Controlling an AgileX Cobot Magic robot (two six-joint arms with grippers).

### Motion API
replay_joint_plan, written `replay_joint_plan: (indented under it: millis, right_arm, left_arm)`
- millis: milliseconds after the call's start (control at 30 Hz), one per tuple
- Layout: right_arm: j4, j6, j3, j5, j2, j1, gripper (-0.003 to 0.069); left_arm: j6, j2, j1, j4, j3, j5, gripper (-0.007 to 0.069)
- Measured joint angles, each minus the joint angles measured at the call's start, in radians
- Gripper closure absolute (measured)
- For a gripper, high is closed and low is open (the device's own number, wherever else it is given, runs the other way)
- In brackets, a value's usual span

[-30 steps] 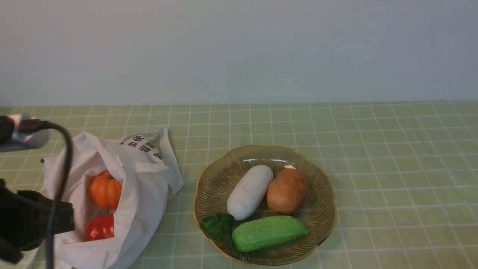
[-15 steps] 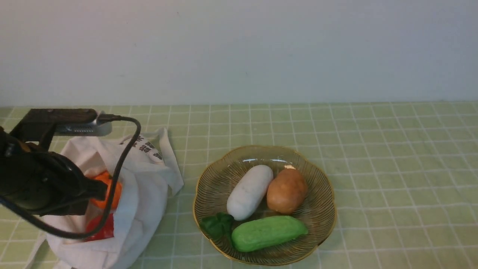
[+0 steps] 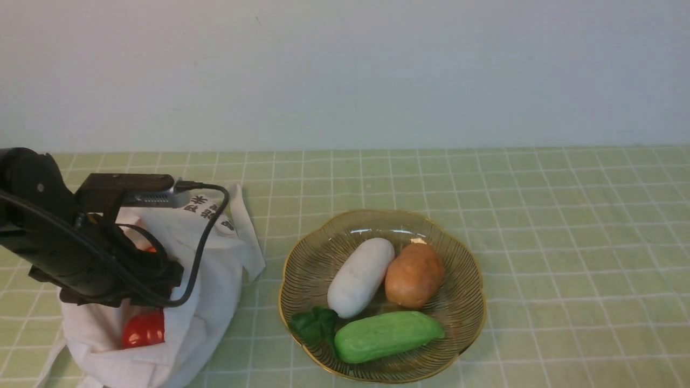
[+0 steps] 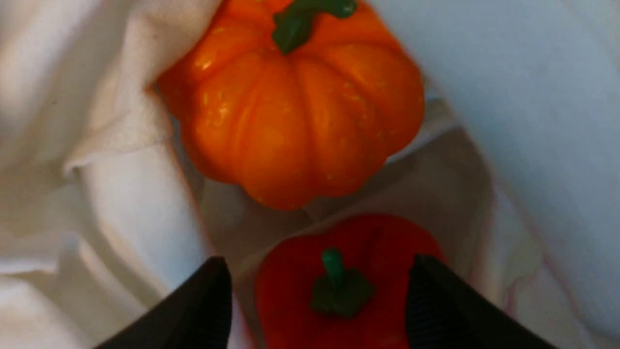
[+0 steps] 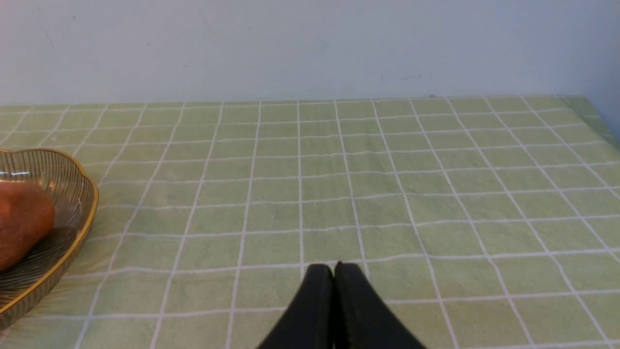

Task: Take vegetables from bag on green coffee tablecloth place on plate.
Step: 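Reach into the bag and grasp the red bell pepper with the left gripper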

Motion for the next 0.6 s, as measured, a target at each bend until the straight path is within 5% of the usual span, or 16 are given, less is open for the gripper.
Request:
replay_joint_plan:
  millis: [400, 533, 600]
  right_arm:
    - [0.0, 0.0, 0.0, 0.0, 0.0, 0.0, 0.0675]
    - [0.0, 0.0, 0.0, 0.0, 0.0, 0.0, 0.0675]
    - [0.0, 0.0, 0.0, 0.0, 0.0, 0.0, 0.0675]
  left_arm:
    - [0.0, 0.082, 0.0, -0.034, 0.0, -0.04, 0.0188]
    - [0.001, 0.083, 0.0, -0.034, 0.0, -0.04, 0.0323]
    - [0.001, 0.083, 0.0, -0.033, 0.0, -0.038, 0.0466]
